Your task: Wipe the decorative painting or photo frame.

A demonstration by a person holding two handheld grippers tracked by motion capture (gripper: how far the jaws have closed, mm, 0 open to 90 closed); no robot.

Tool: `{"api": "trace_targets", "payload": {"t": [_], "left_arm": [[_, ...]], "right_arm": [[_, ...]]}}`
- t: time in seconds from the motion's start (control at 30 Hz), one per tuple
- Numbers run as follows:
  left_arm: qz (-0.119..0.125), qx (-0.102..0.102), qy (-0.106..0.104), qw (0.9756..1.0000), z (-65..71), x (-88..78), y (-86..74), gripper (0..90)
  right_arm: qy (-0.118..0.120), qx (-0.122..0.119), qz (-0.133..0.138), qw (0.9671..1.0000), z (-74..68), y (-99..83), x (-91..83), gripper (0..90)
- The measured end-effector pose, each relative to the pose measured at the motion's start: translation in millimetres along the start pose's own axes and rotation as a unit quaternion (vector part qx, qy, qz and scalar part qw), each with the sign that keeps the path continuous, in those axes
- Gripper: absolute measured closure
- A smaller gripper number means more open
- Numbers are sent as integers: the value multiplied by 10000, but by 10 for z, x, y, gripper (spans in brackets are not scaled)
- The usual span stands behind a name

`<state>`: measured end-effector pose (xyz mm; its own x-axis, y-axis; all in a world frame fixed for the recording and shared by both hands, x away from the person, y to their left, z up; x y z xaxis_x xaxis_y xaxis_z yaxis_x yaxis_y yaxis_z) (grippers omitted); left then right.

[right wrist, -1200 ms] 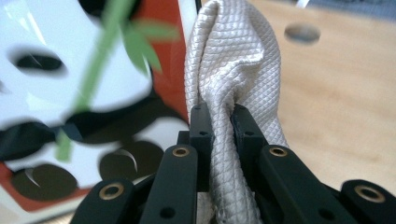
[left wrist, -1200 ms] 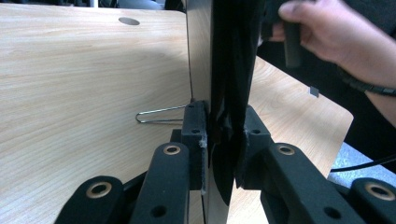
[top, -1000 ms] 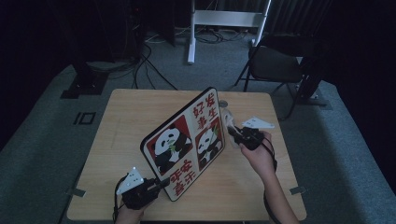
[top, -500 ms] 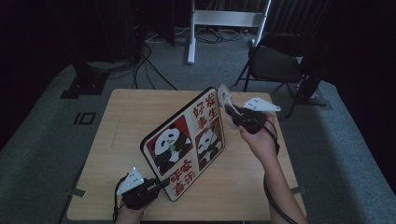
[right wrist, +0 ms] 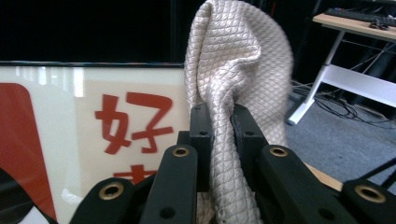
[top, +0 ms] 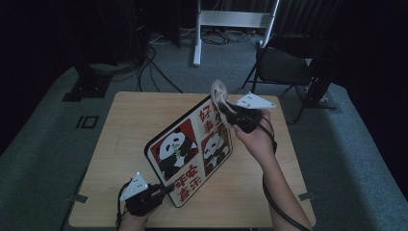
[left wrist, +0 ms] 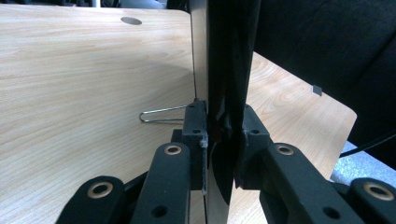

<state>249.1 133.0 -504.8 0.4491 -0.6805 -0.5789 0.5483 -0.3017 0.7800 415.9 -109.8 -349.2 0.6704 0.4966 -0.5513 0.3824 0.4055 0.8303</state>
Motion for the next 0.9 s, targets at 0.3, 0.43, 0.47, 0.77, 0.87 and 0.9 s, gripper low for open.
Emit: {"api": "trace_targets", "payload": {"t": [0.3,0.43,0.47,0.77,0.87,0.9], "left_arm": [[-19,17,-3,10000,-12,-4,-3,782],[-16,13,-8,10000,-7,-2,-3,781],[-14,12,-5,10000,-4,-2,-4,781],[-32,35,-6,10000,7,4,-1,778],[-28,36,-12,10000,7,5,-2,777],[-32,31,-14,10000,7,4,-2,777]], "right_arm": [[-10,-45,-243,9997,-54,-126,180,814],[-14,-44,-343,9994,-51,-217,218,815],[-17,-44,-367,9993,-48,-241,225,814],[-9,17,-627,9980,-37,-532,334,814],[-3,43,-733,9973,-31,-637,369,814],[-10,41,-769,9970,-31,-673,383,814]]}}
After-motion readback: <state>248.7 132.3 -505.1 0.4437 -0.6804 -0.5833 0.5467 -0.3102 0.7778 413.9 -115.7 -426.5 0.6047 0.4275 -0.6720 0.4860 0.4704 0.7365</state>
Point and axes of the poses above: each handheld gripper's, and its own axes: x roughly forward along the jaws, y roughly out of its top, z roughly to its right, the point moved 6 cm from there along x, roughly forward along the jaws, and after that the axes turned 15 degrees about -z, right-handed, at the moved point
